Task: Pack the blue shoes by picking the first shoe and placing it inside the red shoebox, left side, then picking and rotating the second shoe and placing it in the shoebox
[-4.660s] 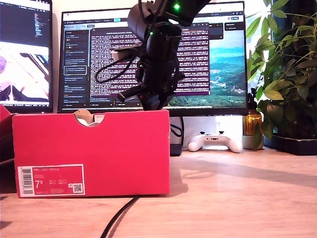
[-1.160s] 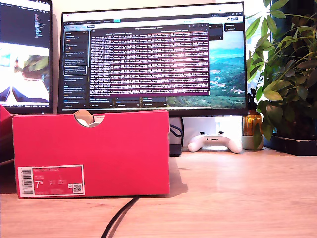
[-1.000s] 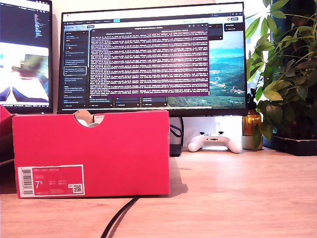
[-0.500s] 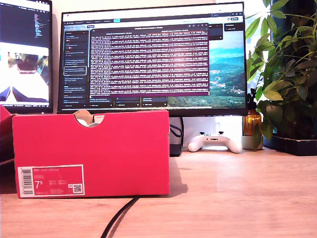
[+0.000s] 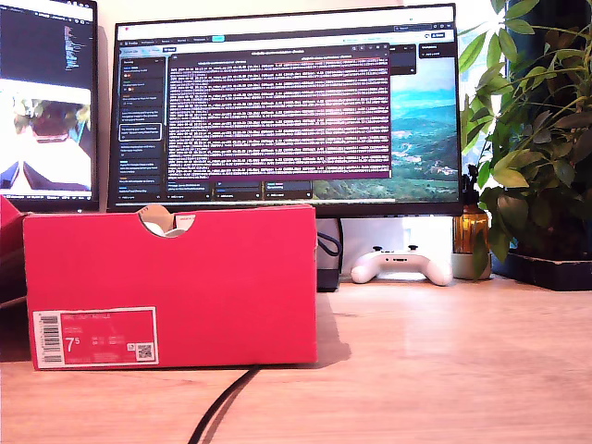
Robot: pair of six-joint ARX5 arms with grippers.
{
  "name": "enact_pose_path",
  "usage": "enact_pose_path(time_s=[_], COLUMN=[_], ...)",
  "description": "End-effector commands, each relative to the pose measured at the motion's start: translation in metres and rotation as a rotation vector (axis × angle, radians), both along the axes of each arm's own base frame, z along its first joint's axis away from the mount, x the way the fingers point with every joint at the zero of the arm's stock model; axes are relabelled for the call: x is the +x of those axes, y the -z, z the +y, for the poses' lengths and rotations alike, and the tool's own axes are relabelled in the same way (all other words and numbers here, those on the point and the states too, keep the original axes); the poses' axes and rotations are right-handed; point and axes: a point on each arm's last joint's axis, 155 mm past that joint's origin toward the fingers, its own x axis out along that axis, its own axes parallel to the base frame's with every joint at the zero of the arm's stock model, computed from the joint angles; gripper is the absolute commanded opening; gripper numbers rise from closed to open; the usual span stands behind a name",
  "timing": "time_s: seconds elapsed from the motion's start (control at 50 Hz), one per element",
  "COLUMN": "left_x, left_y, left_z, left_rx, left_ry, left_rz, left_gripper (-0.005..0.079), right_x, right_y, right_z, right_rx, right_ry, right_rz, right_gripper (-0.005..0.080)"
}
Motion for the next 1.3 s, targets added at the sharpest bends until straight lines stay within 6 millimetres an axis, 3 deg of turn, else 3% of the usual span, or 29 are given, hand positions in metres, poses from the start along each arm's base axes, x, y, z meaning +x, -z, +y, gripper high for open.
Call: enact_pose_path(time_s=[0.0,0.48,0.68,0.94,1.02,1.08,1.28], left_x=[-0.001,-0.001,-0.001,-0.001,-0.001,-0.001,-0.001], left_y=[0.022,0.022,0.022,0.022,0.022,0.021,0.021], left_z=[0.0,0.0,0.0,0.0,0.0,0.0,0.0], left_rx=[0.002,0.002,0.002,0.002,0.002,0.002,0.002], left_ry=[0.001,0.001,0.001,0.001,0.001,0.001,0.001], left_rz=[0.059,0.059,0.059,0.059,0.059,0.058,0.058], left_gripper=[-0.0021,-0.0021,-0.0021,-0.0021,-0.0021,-0.0021,-0.0021], right_x=[-0.004,-0.024,-0.028,-0.04,-0.043,-0.045,-0.044], right_y=[0.012,0.031,0.012,0.011,0.016,0.034,0.03], right_z=[0.0,-0.007,-0.002,-0.007,-0.005,-0.004,-0.001], right_rx=[0.005,0.009,0.014,0.019,0.034,0.054,0.103], right_ry=[-0.002,0.024,-0.005,-0.001,-0.007,-0.012,-0.019], right_rz=[0.0,-0.053,-0.129,-0.141,-0.124,-0.052,-0.069], right_gripper=[-0.0005,-0.0005,-0.0005,-0.0005,-0.0005,-0.0005,-0.0005])
